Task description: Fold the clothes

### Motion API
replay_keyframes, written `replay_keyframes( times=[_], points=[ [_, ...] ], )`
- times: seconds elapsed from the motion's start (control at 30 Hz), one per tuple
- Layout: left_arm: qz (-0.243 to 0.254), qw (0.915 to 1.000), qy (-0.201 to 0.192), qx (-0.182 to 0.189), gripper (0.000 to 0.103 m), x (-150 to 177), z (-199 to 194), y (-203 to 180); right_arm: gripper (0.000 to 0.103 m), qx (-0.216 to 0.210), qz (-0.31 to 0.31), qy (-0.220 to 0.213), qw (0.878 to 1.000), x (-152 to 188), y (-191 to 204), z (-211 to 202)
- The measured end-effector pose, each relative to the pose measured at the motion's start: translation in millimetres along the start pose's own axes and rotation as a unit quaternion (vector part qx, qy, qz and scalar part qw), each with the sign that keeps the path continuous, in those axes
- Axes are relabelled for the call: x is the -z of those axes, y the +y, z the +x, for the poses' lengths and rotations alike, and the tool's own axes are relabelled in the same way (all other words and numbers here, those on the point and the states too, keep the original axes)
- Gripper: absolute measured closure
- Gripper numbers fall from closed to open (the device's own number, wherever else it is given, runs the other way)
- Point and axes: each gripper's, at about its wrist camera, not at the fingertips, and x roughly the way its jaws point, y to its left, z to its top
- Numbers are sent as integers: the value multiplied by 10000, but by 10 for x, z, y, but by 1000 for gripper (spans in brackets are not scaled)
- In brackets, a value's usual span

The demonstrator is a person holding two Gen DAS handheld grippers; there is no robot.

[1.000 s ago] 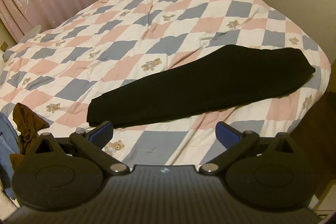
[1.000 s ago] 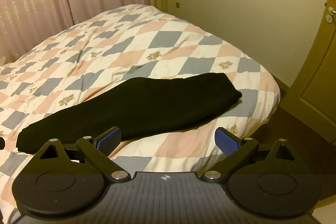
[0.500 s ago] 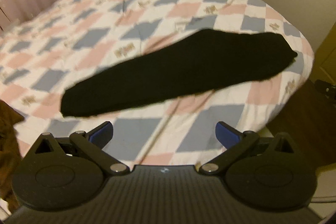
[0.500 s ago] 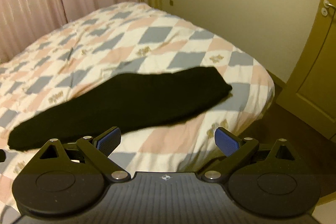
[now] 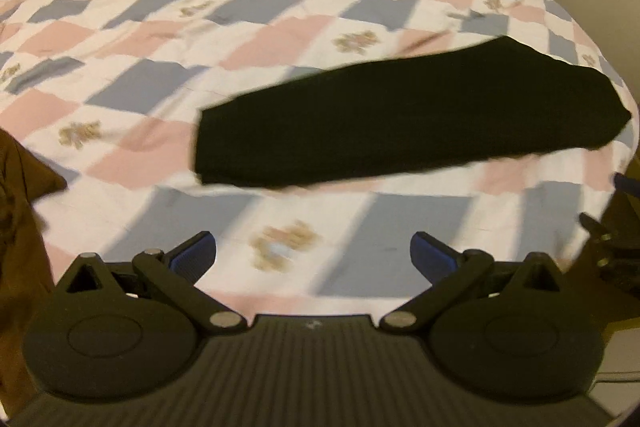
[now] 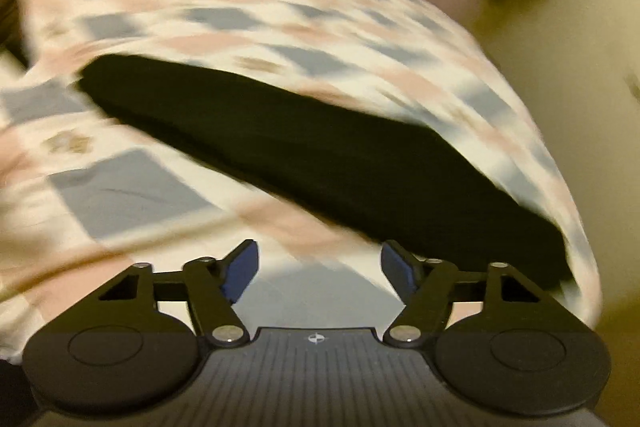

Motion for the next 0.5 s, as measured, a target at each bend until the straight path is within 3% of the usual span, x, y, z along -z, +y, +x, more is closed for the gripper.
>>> replay_keyframes(
  times=[0.07,0.2,0.33,0.5],
  points=[
    [36,10000,-33,16,1,-20,125,353,48,-227,-456,-208,9985,-213,424,247],
    [178,9998,-55,16,1,-107,319,892,50,-667,-1033,-662,9902,-631,1157,669],
    [533,9980,-275,213,1,-235,303,1160,60,-926,-1517,-1012,9789,-1025,1713,1070],
    [939,9940,-375,407,1,-377,346,1355,60,-1054,-2011,-1381,9641,-1353,2205,1406]
  ],
)
